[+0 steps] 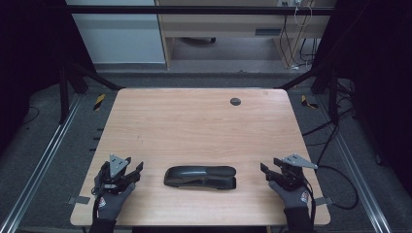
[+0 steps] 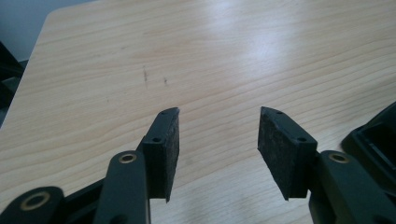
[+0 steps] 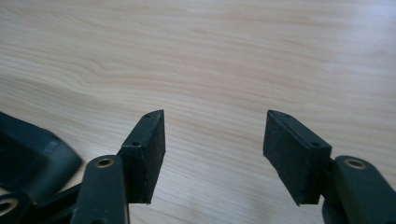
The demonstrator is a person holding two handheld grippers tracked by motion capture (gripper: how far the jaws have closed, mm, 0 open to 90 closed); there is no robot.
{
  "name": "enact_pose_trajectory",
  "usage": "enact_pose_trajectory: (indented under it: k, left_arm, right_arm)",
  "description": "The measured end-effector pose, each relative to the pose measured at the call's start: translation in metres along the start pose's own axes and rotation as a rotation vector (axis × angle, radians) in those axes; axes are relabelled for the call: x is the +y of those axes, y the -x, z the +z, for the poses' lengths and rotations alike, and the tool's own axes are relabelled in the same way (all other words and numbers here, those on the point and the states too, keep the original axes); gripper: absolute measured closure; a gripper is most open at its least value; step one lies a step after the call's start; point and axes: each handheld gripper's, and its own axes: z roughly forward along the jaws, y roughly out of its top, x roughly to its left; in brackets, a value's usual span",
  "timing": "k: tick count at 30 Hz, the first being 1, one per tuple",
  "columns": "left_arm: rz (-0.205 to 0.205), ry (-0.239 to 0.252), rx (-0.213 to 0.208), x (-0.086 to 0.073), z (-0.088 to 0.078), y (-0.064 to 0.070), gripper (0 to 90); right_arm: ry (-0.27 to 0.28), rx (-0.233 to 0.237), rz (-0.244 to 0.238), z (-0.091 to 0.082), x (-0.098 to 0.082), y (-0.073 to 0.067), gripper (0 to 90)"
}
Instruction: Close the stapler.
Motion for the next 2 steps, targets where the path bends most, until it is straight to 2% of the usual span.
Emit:
enact_pose_trajectory:
  k: [2]
  left_arm:
    - [-0.006,-0.012,0.007,-0.0024,0.0023,-0.0037,47.1]
  right_arm:
    - [-0.015,-0.025,0.002,0.0016,-0.0041,0.0062,37.6]
